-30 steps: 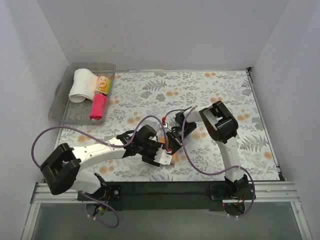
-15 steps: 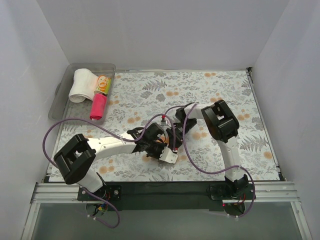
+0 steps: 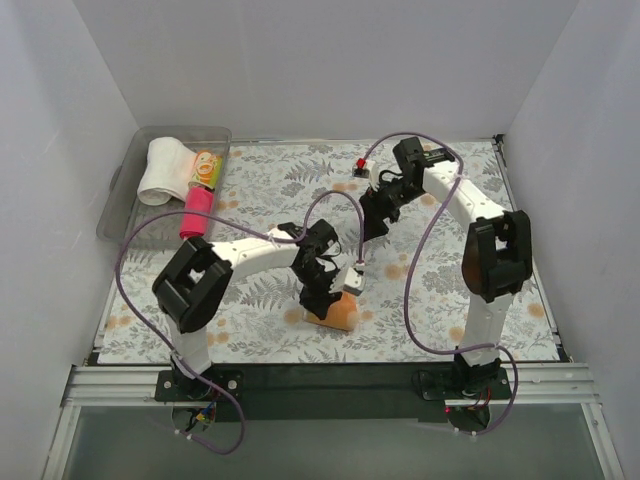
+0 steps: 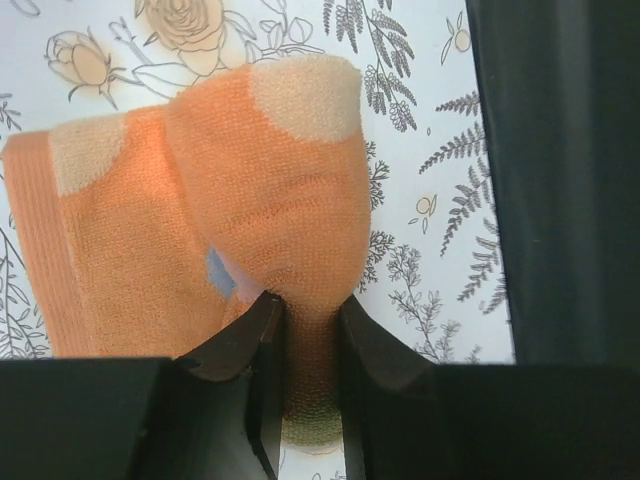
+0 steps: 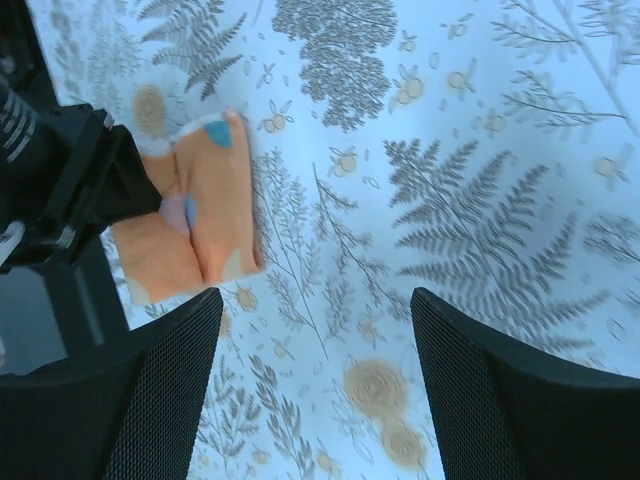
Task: Roll the towels
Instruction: Roll the towel
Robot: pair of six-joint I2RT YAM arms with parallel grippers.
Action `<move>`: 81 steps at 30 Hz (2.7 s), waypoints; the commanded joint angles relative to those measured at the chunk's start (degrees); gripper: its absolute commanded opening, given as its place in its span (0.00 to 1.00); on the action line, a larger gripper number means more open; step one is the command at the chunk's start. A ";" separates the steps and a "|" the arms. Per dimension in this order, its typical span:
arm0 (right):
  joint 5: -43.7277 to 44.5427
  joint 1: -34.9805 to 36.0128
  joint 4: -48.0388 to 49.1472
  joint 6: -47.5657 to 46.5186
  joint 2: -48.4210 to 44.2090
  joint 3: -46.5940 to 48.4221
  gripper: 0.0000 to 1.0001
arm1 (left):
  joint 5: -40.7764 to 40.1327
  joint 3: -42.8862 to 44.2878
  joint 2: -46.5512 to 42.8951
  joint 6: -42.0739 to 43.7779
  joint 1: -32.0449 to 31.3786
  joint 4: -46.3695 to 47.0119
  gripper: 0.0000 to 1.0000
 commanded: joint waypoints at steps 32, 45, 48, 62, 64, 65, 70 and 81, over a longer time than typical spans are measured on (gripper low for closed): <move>27.35 35.90 26.95 -0.84 -22.99 -33.65 0.64 | 10.24 32.70 46.81 1.22 16.50 -27.99 0.15; 34.38 38.11 35.92 -2.33 -17.45 -42.35 0.29 | 12.26 33.58 44.35 1.04 17.38 -27.55 0.22; 34.38 38.11 35.84 -2.68 -16.84 -43.23 0.05 | 13.14 33.84 43.12 1.31 17.47 -27.46 0.24; 15.05 32.23 25.04 -0.58 -18.68 -40.51 0.01 | 11.38 27.97 25.02 2.89 23.70 -20.79 0.43; 12.06 31.25 24.24 -0.40 -18.07 -39.89 0.01 | 11.39 27.43 21.68 2.62 25.90 -19.29 0.44; 11.10 30.12 23.54 -0.31 -17.37 -39.28 0.01 | 11.38 27.17 20.71 2.28 26.60 -18.76 0.44; 2.66 25.90 20.28 0.65 -13.15 -35.15 0.01 | 11.91 25.14 13.94 -3.25 32.93 -12.17 0.45; -11.40 15.70 10.70 -0.84 4.60 -23.11 0.01 | -1.52 -0.23 -17.48 1.28 28.12 5.83 0.58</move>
